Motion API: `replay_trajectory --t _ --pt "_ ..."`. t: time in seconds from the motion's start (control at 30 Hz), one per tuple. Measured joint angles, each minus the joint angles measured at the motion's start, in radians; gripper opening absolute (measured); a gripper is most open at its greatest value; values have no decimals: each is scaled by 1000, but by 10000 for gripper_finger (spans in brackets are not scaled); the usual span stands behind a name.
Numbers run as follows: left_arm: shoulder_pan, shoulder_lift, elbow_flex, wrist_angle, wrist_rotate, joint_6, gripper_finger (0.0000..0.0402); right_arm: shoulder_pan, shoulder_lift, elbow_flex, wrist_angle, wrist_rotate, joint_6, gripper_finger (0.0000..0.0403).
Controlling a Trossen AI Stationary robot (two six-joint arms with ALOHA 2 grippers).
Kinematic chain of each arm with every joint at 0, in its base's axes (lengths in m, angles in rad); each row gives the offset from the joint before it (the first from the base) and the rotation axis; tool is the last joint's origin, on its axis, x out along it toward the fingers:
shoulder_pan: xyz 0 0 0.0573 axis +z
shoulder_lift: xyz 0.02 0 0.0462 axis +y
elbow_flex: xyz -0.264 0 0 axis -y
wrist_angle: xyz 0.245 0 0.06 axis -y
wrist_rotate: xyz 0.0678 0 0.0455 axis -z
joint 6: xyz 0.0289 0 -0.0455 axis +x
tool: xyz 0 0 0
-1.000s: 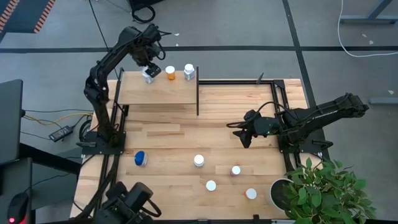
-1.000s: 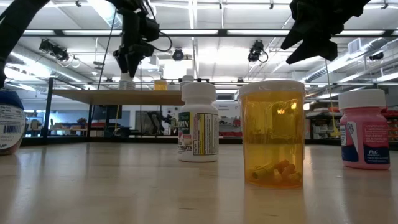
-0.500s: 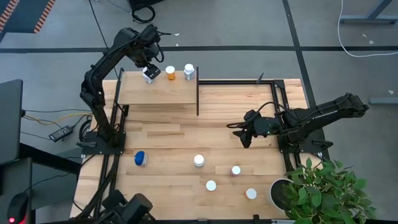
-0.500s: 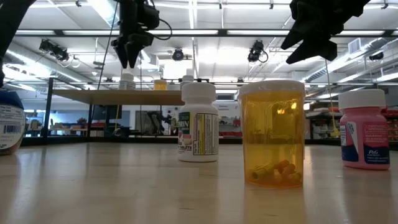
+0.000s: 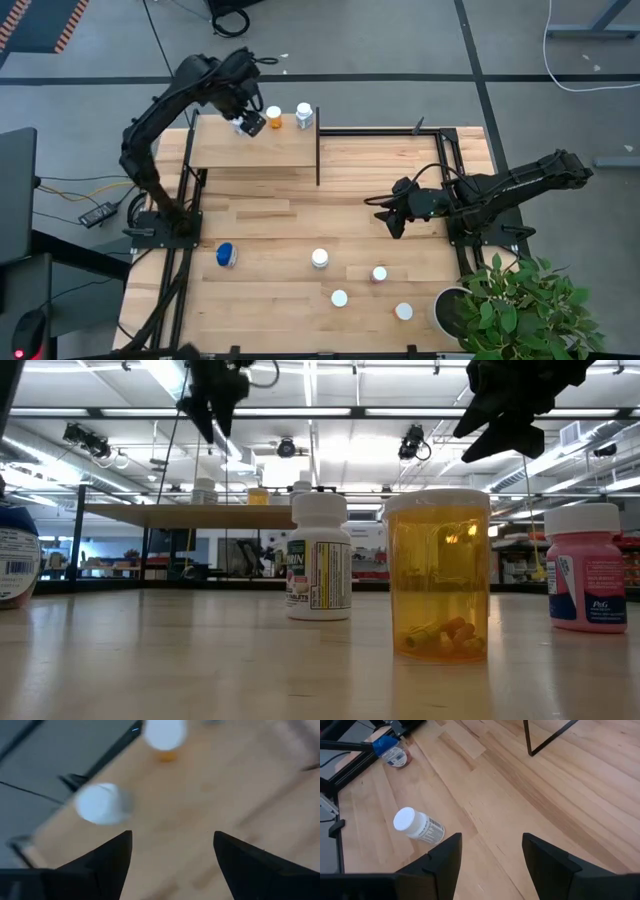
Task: Pick and place medicine bottles onto shelf by color
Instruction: Put the blue pill bottle on the shelf
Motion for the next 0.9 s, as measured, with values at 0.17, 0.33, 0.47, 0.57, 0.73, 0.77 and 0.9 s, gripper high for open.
replay_trajectory --t 0.17,0.33,0.47,0.57,0.73,0.77,0.9 --pt "-102 -84 -62 2 51 -152 264 0 0 0 0 -1 -2 216" --pt "-221 -201 -278 -2 169 -320 246 0 0 0 0 -44 -16 216" --pt "-351 -304 -439 -1 242 -481 248 0 0 0 -1 -91 -41 216" --pt "-473 -368 -522 -1 235 -623 256 8 0 0 -3 -99 -80 216" --pt "-693 -417 -659 0 262 -906 277 28 0 0 -10 -99 -149 216" --pt "-730 -415 -686 0 264 -954 282 30 0 0 -10 -98 -150 216" --pt "-827 -407 -789 33 285 -1105 306 33 0 0 -8 -79 -159 216"
